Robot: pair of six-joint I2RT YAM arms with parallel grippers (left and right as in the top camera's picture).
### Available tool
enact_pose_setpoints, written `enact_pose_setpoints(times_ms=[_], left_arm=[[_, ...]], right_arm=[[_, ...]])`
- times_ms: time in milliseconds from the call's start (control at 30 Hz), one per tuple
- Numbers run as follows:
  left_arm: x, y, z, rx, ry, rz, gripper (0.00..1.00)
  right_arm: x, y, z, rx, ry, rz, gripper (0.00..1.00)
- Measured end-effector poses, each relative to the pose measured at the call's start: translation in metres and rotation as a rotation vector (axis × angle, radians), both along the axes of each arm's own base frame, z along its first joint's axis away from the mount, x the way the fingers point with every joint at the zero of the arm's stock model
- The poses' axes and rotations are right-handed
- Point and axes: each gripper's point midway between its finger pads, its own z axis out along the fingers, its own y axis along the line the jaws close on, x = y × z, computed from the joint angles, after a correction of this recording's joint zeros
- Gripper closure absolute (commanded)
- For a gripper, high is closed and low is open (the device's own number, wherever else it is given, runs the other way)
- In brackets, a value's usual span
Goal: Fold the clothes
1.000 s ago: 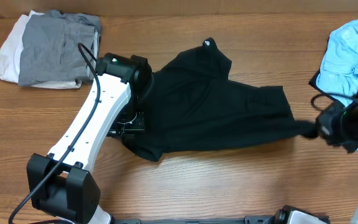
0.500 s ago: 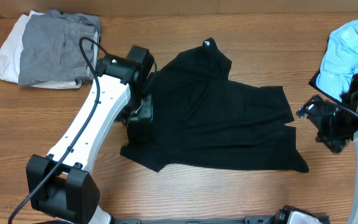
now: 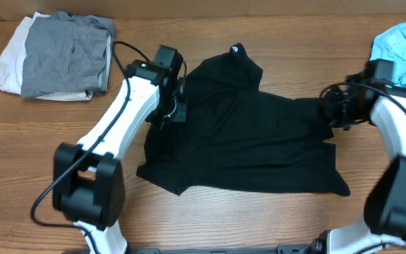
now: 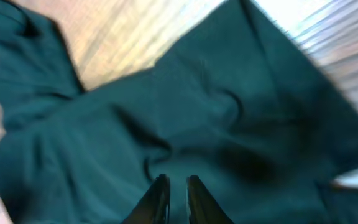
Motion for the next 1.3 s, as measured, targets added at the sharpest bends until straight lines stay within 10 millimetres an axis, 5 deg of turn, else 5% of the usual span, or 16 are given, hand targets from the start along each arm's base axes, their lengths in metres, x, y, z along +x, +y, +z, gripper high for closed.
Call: enact_pose_setpoints(times_ms=[133,500,933,1300], left_arm=[[-0.002,0.000,-0.016,0.012,0.045,0.000,0.55],[-0.001,-0.001,-0.016,0.009,0.039,-0.004,0.35],[-0.001,-0.001,-0.016,0.009,0.039,-0.003,0.23],[0.000,-0.001,-0.016,0.005,0.038,-0.004,0.24]], right_arm=[[0.012,0.007,-0.030,0.017,0.022,0.019,0.90],[0.030,-0.006,-0.070,-0.074,0.043,-0.048,0.92],[0.056,-0.027,-0.075,-0.198,-0.028,-0.100,0.93],[0.082,-0.070,-0.073,-0.376,-0.050,-0.204,0.96]])
